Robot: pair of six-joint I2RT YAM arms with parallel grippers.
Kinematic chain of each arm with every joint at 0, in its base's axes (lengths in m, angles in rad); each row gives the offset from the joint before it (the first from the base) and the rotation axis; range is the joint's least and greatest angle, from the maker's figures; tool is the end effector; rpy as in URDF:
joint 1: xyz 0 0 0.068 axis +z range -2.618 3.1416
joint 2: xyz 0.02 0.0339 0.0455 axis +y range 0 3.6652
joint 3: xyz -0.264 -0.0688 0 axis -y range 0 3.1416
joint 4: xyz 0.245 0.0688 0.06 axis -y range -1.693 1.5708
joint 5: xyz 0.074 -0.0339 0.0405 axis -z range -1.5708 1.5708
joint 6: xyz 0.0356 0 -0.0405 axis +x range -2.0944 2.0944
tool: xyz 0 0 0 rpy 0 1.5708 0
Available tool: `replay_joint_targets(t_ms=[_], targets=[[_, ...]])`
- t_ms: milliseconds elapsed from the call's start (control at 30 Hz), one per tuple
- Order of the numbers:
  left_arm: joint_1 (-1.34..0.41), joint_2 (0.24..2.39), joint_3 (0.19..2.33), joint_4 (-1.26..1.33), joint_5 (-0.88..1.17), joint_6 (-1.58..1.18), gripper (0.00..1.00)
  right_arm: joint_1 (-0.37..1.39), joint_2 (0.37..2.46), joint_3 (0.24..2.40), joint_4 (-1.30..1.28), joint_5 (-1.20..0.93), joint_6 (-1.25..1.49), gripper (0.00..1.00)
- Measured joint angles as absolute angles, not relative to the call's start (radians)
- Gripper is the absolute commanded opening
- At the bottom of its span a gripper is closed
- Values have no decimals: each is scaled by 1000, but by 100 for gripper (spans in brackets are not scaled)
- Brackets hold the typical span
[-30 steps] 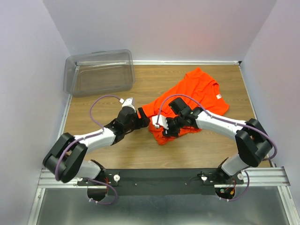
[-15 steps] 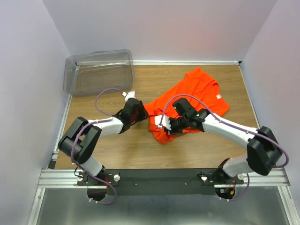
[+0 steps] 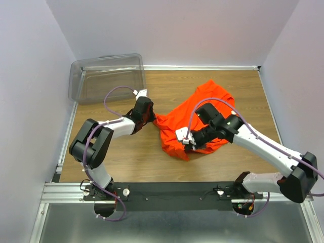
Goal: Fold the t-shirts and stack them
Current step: Flatten the tshirt out
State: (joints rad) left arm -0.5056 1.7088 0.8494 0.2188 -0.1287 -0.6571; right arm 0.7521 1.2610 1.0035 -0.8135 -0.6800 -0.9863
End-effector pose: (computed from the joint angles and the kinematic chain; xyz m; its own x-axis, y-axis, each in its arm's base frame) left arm 0.3079 -0.1652 0.1633 -0.6524 -0.3312 -0.6816 -0.0104 0.9033 -0.4290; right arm 0.1603 0.1806 0.2713 0.2729 -0.6327 -0.7247 -0.9491 -0.3003 -0.0952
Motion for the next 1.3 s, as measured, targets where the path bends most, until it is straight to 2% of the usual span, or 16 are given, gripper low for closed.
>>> replay_joint_targets(t_ms=[233, 467, 500, 533, 567, 600, 667, 833, 933, 1033, 1133, 1300], targets=[[-450, 1690, 1019, 131, -146, -593, 0, 753, 1204, 1229, -932, -785, -997, 8], [-428, 1683, 1166, 79, -144, -524, 0, 753, 1200, 1246, -966, -854, -996, 11], [-428, 1683, 1180, 70, -140, -517, 7, 753, 1200, 1229, -963, -872, -997, 14], [-428, 1683, 1187, 64, -134, -508, 14, 754, 1200, 1210, -965, -889, -1000, 29], [-428, 1683, 1189, 62, -126, -502, 22, 758, 1202, 1187, -964, -904, -1002, 35], [-428, 1684, 1189, 57, -119, -494, 36, 769, 1206, 1140, -959, -921, -1006, 40], [-428, 1684, 1176, 51, -104, -477, 48, 797, 1216, 1076, -959, -926, -1013, 53], [-428, 1600, 1028, 21, -102, -448, 62, 815, 1234, 1025, -925, -805, -935, 57], [-428, 1450, 928, -10, -131, -432, 70, 653, 1222, 1048, -843, -758, -841, 58], [-428, 1229, 859, -22, -148, -428, 70, 371, 1270, 1106, -758, -759, -745, 58], [-427, 1079, 794, -18, -132, -451, 70, 174, 1363, 1125, -675, -760, -639, 58], [-429, 932, 560, -11, -4, -575, 72, -46, 1529, 1105, -569, -676, -413, 58]])
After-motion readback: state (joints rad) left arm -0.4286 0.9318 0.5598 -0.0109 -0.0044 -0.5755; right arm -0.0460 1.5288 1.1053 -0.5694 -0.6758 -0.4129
